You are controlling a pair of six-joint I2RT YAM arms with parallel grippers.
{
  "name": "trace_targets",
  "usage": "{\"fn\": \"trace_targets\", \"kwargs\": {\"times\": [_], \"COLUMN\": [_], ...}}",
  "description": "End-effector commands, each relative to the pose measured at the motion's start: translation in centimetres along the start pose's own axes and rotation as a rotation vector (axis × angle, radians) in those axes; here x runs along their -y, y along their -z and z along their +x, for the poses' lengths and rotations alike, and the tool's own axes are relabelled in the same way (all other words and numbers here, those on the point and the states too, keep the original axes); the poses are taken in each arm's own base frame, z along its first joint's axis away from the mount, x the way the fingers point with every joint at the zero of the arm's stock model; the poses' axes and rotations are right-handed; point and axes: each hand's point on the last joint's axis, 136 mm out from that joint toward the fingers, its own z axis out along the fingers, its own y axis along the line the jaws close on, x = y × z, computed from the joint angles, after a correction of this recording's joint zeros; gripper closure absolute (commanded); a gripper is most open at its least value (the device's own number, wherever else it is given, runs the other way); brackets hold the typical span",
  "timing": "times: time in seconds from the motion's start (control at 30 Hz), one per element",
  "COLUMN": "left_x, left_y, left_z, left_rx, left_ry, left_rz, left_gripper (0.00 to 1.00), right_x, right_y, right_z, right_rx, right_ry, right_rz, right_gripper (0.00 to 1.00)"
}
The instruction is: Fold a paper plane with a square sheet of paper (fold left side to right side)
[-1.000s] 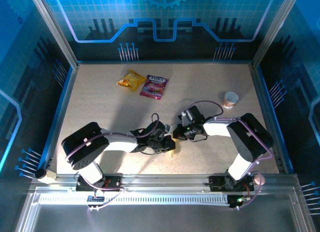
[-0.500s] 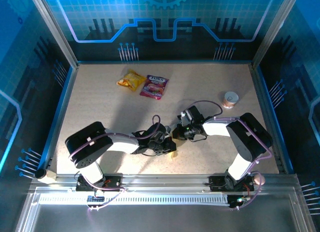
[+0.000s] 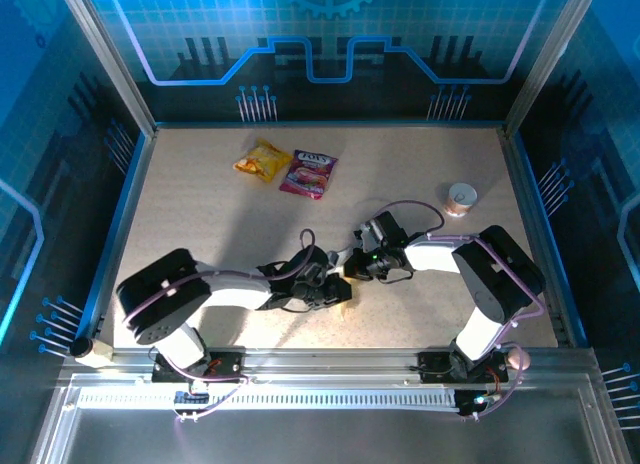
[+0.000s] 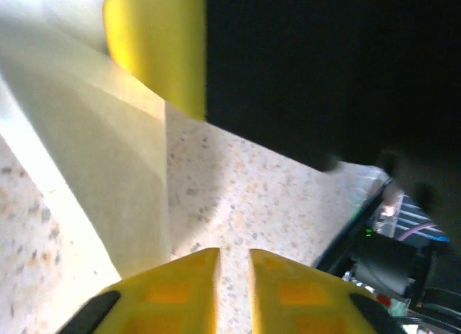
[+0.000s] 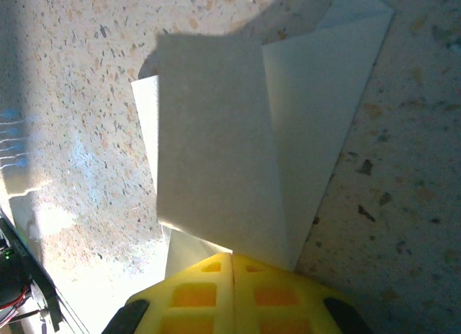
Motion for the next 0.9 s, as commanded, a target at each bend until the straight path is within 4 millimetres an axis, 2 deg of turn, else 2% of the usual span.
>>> {"fn": "trace_targets", "kwargs": {"times": [0.0, 0.1, 0.27, 0.47, 0.87], "left_x": [-2.2, -2.7, -2.4, -1.9, -2.0], "left_y": [1.3, 1.8, 1.4, 0.7, 0.3], "left_z": [0.9, 1.9, 3.0, 2.8, 3.1], "left_rx": [0.009, -0.009, -0.044, -0.042, -0.056], "left_ry": [0.01, 0.018, 0.005, 0.003, -0.003], "left_rz": [-0.07, -0.073, -0.078, -0.063, -0.074], "left_gripper": [0.77, 0.77, 0.77, 0.82, 0.83], "right_x": [5.7, 5.8, 5.8, 5.9, 5.8], "right_y": [-1.3, -1.4, -1.4, -1.5, -1.5], "right_z": [5.4, 5.4, 5.4, 5.4, 5.4], "right_rx": [-0.157, -0.158, -0.162, -0.166, -0.166], "right_ry": [-0.101, -0.102, -0.105, -0.103, -0.101], "right_rz": [0.222, 0.225, 0.23, 0.232, 0.235], "right_gripper": [0.99, 0.99, 0.99, 0.99, 0.99]}}
